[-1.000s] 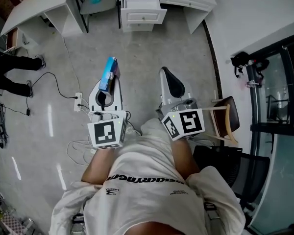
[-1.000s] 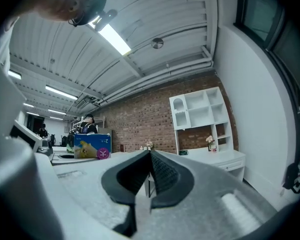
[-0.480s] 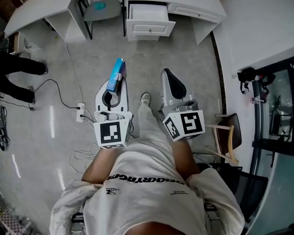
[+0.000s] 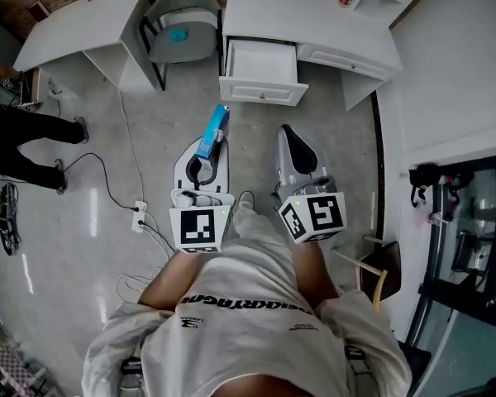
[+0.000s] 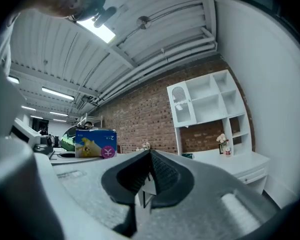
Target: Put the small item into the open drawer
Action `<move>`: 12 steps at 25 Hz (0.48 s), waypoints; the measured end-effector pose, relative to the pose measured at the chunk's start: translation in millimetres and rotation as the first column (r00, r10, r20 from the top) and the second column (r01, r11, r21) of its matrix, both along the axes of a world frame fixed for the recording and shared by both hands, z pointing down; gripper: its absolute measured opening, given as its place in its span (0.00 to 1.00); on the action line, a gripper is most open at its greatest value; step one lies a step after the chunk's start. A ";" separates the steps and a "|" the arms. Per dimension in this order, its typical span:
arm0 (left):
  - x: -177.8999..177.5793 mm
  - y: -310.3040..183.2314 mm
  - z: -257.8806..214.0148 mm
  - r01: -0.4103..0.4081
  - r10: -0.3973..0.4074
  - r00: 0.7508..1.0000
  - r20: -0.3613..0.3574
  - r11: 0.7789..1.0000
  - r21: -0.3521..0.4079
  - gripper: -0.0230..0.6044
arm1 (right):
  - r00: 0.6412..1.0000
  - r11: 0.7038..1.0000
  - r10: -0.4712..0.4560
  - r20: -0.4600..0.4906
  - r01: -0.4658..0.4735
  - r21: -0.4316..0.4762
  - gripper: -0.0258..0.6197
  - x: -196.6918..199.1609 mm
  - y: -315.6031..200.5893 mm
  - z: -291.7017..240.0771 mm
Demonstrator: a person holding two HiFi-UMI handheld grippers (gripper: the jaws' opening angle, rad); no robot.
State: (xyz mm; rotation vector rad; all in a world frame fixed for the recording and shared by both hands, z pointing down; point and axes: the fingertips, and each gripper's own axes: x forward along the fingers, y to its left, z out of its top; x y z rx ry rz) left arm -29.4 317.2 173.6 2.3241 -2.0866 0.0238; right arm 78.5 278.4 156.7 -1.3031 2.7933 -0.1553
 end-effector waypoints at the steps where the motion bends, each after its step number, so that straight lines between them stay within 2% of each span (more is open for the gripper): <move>1: 1.6 -17.6 -3.4 0.002 -0.002 1.000 0.010 1.000 0.002 0.13 | 1.000 1.000 -0.007 0.004 0.007 -0.001 0.04 0.3 -18.4 -2.4; 6: 5.3 -85.1 -10.0 0.028 -0.028 0.999 0.016 1.000 0.000 0.13 | 0.999 0.999 -0.042 0.017 0.042 -0.015 0.04 0.7 -87.5 -3.2; 12: 8.7 -139.8 -1.5 0.033 -0.032 0.999 0.026 0.999 -0.036 0.13 | 0.998 0.998 -0.054 0.017 0.055 -0.043 0.04 0.1 -139.0 6.4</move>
